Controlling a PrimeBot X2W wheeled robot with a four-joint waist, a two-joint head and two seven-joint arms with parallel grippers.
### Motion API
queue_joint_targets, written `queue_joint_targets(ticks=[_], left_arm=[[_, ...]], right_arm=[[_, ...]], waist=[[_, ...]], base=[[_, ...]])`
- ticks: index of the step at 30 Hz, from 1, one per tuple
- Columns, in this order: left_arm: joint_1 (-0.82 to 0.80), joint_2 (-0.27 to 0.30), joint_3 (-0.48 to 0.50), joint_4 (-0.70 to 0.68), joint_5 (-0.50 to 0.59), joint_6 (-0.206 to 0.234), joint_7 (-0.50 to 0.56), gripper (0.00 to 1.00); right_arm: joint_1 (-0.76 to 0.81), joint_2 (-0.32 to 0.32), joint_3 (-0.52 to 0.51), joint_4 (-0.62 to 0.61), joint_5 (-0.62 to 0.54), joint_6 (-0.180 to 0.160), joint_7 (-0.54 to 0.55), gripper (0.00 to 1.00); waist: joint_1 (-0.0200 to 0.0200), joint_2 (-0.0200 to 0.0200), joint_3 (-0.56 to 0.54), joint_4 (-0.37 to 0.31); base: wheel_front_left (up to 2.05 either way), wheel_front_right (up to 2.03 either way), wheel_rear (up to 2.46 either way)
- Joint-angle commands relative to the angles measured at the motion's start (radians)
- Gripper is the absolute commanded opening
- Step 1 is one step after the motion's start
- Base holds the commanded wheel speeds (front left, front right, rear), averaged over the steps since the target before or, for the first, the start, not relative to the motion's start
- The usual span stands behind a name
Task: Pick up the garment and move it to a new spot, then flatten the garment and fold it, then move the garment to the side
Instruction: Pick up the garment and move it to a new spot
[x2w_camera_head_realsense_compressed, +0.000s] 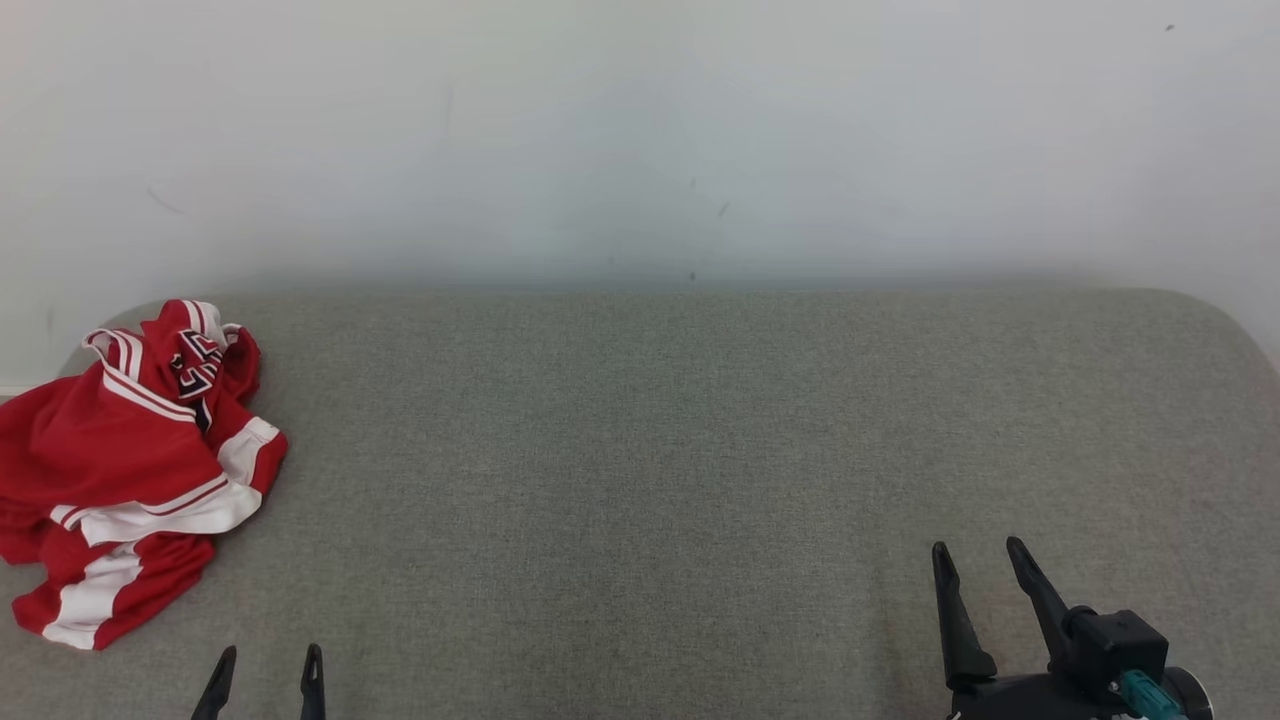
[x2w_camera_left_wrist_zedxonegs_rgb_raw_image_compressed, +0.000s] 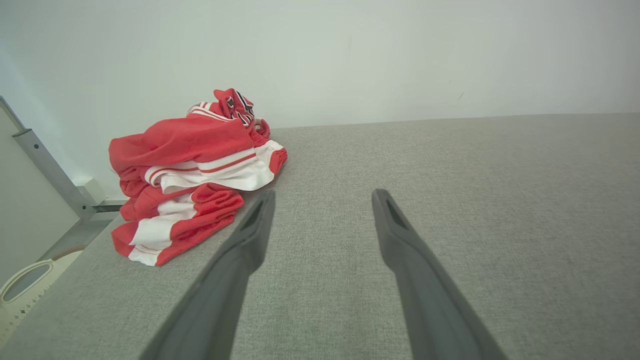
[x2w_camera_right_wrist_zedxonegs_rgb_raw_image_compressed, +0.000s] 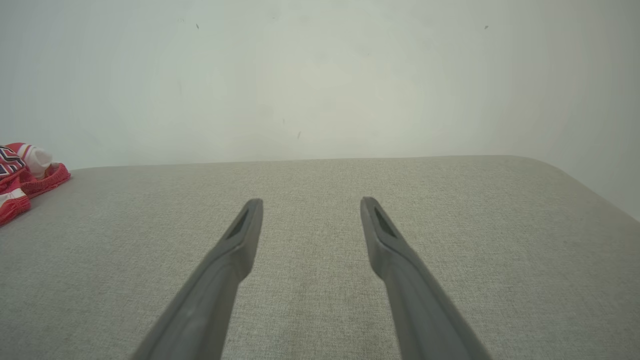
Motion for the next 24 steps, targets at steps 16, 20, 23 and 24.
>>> queue_joint_targets(ticks=[16,20,23,24], left_arm=[[0.024,0.012,0.008,-0.022,-0.019,0.033,0.005,1.0],[0.033,0.02,0.018,-0.027,-0.024,0.043,0.01,1.0],[0.044,0.024,0.026,-0.034,-0.027,0.052,0.013,1.0],[0.048,0.027,0.031,-0.037,-0.026,0.057,0.015,1.0]], right_arm=[[0.024,-0.002,-0.003,0.014,0.02,0.004,-0.001,1.0],[0.032,-0.002,0.004,0.02,0.028,0.004,-0.003,1.0],[0.033,-0.002,0.009,0.025,0.036,0.004,-0.006,1.0],[0.03,-0.002,0.015,0.028,0.037,0.004,-0.006,1.0]], waist=[[0.0,0.0,-0.001,0.123],[0.0,0.0,-0.008,0.192],[0.0,0.0,-0.012,0.24],[0.0,0.0,-0.014,0.254]], base=[[0.0,0.0,0.0],[0.0,0.0,0.0],[0.0,0.0,0.0],[0.0,0.0,0.0]])
